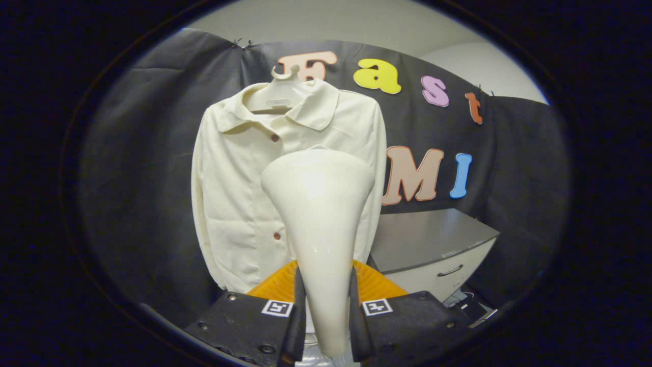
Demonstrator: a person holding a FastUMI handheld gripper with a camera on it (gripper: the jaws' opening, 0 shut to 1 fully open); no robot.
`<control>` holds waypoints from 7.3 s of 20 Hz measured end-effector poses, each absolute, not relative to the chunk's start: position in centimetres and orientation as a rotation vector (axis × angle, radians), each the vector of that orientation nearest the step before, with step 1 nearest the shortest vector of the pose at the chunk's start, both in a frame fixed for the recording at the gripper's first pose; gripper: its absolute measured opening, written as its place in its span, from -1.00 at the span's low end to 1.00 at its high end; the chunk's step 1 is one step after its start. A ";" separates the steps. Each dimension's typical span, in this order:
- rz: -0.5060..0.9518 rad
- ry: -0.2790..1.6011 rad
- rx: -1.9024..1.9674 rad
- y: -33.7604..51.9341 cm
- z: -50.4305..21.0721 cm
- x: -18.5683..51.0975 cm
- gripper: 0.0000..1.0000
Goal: Iron the clothes twice with a garment steamer, once on the left side and once on the right side.
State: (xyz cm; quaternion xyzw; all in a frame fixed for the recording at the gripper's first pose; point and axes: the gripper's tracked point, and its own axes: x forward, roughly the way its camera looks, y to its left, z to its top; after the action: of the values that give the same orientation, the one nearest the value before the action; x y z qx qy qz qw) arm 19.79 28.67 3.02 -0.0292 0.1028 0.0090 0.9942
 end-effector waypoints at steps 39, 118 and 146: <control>-0.012 0.404 -0.092 28.2 -11.3 27.6 -0.29; -0.030 0.191 0.015 20.7 -0.9 3.6 -0.29; 0.016 0.091 0.047 19.0 0.7 -1.4 -0.29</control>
State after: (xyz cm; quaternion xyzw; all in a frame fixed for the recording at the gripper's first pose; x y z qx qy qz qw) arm -1.40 18.99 0.68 0.0236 0.0453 0.0082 0.9987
